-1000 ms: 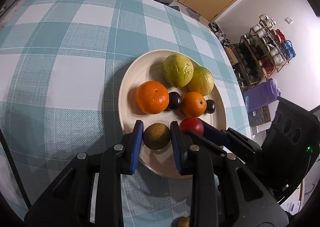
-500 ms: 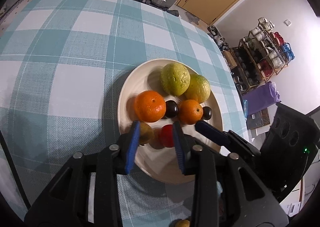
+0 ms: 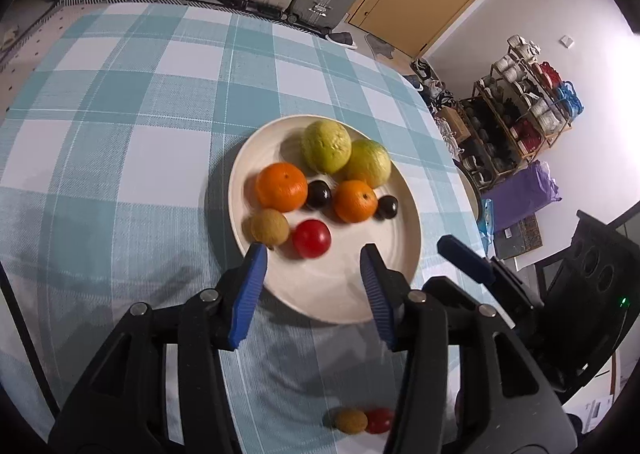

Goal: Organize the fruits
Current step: 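Lift both tools away from the plate toward the last fruits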

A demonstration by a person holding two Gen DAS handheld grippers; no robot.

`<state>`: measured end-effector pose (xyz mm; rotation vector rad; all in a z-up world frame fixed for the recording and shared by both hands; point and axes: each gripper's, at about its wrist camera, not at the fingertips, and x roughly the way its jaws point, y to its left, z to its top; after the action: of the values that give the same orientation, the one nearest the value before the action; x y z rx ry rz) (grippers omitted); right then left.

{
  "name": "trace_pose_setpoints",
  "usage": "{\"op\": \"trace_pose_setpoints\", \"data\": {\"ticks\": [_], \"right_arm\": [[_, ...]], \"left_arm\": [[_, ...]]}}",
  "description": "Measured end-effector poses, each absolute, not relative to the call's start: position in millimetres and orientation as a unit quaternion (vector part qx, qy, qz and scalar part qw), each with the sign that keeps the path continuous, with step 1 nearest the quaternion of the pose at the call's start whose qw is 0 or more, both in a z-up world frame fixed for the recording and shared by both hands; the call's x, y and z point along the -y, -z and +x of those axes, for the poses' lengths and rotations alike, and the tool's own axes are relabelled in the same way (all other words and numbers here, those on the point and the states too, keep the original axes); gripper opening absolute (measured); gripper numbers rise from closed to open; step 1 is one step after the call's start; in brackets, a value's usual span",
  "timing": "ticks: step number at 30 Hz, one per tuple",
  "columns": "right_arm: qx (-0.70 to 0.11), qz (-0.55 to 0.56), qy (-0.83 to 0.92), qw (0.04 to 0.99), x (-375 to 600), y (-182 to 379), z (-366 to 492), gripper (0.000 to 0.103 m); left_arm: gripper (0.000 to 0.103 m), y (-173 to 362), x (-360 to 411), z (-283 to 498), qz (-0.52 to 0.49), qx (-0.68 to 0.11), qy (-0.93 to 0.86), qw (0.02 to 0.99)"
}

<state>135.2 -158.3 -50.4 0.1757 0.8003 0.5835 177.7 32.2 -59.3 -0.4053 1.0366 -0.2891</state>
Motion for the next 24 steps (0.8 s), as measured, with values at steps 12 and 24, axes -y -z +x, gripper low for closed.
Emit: {"op": "trace_pose_setpoints", "data": {"ticks": [12,24], "right_arm": [[-0.347,0.089,-0.255,0.898,179,32,97,0.082],[-0.303,0.095,-0.249,0.915,191,11,63,0.09]], "left_arm": [[0.059,32,-24,122,-0.142,-0.449,0.116,0.874],[0.08,5,-9,69,-0.083,-0.374,0.084,0.92]]}}
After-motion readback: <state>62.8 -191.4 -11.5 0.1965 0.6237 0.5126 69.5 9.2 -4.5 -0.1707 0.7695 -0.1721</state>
